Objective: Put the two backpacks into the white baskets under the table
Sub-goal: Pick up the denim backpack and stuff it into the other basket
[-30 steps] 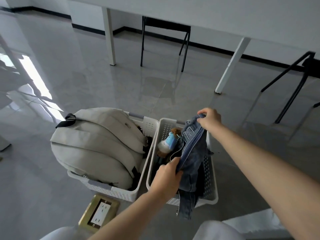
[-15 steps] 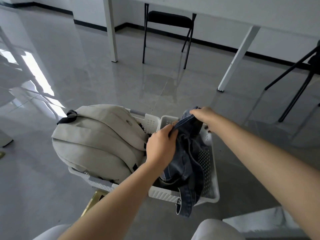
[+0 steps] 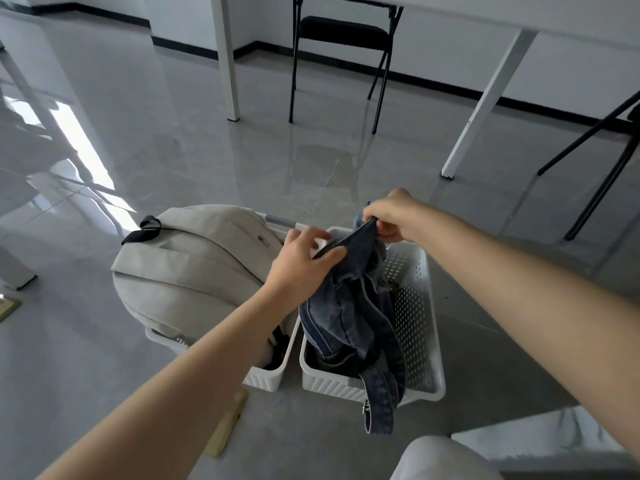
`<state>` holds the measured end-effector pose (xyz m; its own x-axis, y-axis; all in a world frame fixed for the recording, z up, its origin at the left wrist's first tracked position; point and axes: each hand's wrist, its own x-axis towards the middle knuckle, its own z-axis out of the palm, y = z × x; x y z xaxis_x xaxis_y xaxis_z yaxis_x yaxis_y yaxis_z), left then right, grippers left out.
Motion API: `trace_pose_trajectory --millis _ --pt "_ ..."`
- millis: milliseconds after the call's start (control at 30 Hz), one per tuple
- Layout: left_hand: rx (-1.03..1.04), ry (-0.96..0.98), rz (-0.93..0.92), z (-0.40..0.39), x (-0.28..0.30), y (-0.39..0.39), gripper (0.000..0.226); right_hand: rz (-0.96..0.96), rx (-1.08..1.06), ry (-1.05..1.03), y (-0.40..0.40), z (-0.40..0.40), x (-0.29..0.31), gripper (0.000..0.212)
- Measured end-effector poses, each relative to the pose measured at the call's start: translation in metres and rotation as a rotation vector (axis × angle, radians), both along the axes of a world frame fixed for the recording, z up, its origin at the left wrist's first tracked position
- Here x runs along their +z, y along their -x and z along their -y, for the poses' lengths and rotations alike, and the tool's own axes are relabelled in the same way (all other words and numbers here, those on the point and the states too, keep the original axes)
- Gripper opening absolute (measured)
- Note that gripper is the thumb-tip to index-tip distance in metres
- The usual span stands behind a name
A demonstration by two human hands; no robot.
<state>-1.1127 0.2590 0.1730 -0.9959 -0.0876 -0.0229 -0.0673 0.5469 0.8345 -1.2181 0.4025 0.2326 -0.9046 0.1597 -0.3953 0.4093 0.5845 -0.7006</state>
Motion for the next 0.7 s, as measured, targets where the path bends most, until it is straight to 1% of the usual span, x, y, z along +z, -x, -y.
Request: trace_pose_trajectory --millis 33,67,100,133,167,200,233,267,300,333,367,433,467,500,533,567,600,633,667,700 --pt "-0.019 0.069 0.018 -0.003 0.002 0.002 0.048 -0.005 0.003 0.037 -0.001 0.003 -0.003 0.018" --pt "-0.041 0.145 0.044 -0.006 0.004 0.005 0.050 -0.011 0.004 0.107 -0.002 0.007 -0.006 0.017" --pt "-0.055 0.186 0.055 -0.010 0.004 0.008 0.039 -0.011 0.010 0.203 -0.004 0.010 -0.009 0.017" --pt "-0.037 0.172 0.069 -0.012 0.004 0.011 0.023 -0.003 0.033 0.284 -0.009 0.012 -0.010 0.015" --pt "0.020 0.087 0.085 -0.012 0.001 0.016 0.016 0.000 0.067 0.315 -0.015 0.012 -0.012 0.014" --pt "0.095 -0.067 0.120 -0.009 -0.001 0.019 0.016 -0.008 0.115 0.254 -0.021 0.009 -0.015 0.012" --pt "0.162 -0.241 0.166 -0.006 -0.001 0.021 0.016 -0.003 0.189 0.123 -0.028 0.004 -0.019 0.012" --pt "0.209 -0.399 0.204 -0.002 -0.003 0.023 0.017 0.041 0.279 -0.009 -0.035 -0.002 -0.023 0.018" --pt "0.236 -0.513 0.233 0.002 -0.004 0.023 0.019 0.122 0.353 -0.066 -0.042 -0.008 -0.027 0.027" --pt "0.253 -0.568 0.255 0.005 -0.005 0.023 0.019 0.207 0.403 -0.045 -0.047 -0.012 -0.030 0.033" --pt "0.270 -0.593 0.266 0.007 -0.007 0.023 0.019 0.254 0.422 0.044 -0.052 -0.014 -0.033 0.033" --pt "0.326 -0.604 0.267 0.012 -0.007 0.024 0.021 0.205 0.367 0.248 -0.057 -0.018 -0.038 0.026" --pt "0.361 -0.607 0.262 0.015 -0.006 0.025 0.023 0.147 0.320 0.262 -0.059 -0.020 -0.043 0.026" --pt "0.393 -0.620 0.262 0.018 -0.006 0.026 0.024 0.114 0.286 0.198 -0.063 -0.024 -0.051 0.028" --pt "0.421 -0.633 0.268 0.022 -0.006 0.027 0.025 0.122 0.282 0.101 -0.068 -0.031 -0.059 0.033" --pt "0.441 -0.639 0.278 0.025 -0.007 0.028 0.026 0.192 0.338 -0.048 -0.076 -0.039 -0.068 0.041" --pt "0.454 -0.642 0.287 0.027 -0.008 0.029 0.026 0.309 0.438 -0.212 -0.085 -0.047 -0.078 0.053" --pt "0.467 -0.642 0.290 0.029 -0.009 0.031 0.025 0.465 0.545 -0.361 -0.094 -0.056 -0.093 0.068" --pt "0.468 -0.639 0.298 0.030 -0.009 0.031 0.023 0.608 0.643 -0.466 -0.104 -0.064 -0.108 0.084" --pt "0.464 -0.631 0.302 0.031 -0.009 0.032 0.021 0.705 0.699 -0.497 -0.115 -0.068 -0.121 0.098"
